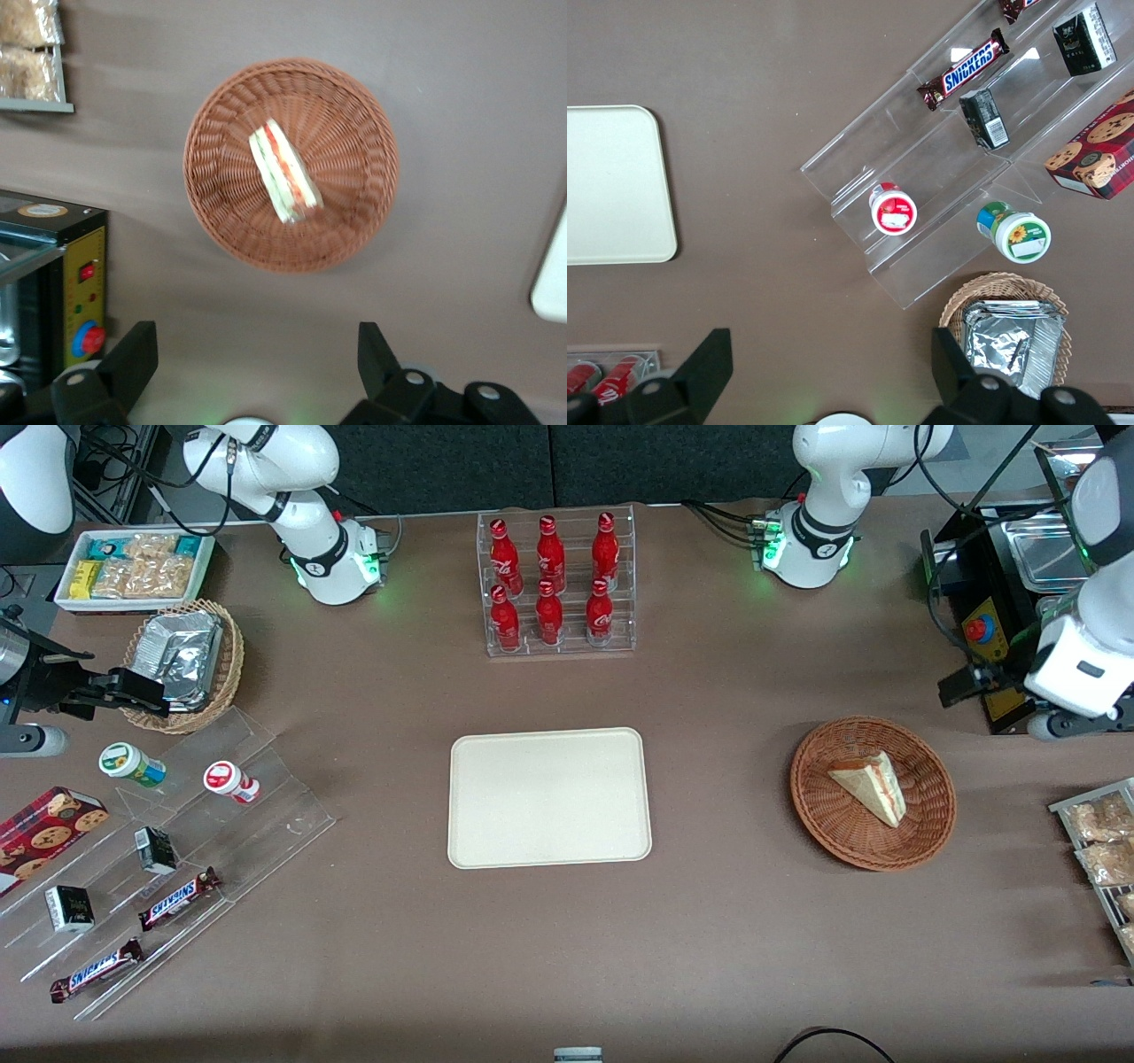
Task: Place sandwich from basket to tray
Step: 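Move the left gripper down over the sandwich in the wicker basket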
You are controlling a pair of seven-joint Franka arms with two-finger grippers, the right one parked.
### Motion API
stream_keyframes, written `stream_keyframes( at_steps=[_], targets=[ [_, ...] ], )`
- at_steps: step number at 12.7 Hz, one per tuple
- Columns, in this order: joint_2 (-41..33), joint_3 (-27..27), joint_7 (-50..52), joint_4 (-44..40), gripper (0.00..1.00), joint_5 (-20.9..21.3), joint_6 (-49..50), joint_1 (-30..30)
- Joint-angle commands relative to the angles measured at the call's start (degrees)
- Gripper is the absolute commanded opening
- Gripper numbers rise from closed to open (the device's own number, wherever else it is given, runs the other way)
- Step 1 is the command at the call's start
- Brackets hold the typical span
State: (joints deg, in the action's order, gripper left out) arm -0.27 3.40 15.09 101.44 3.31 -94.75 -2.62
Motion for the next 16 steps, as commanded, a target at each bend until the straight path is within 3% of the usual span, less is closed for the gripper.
stream_keyframes(
  at_steps=[1,10,16],
  targets=[
    [-3.51,0.29,9.66,9.71,1.00,0.20,-8.84,-0.01],
    [-4.39,-0.23,22.06,33.88,1.00,-0.41,-39.94,-0.45],
    [6.14,-0.15,29.21,39.80,1.00,-0.41,-60.70,-1.68]
  ],
)
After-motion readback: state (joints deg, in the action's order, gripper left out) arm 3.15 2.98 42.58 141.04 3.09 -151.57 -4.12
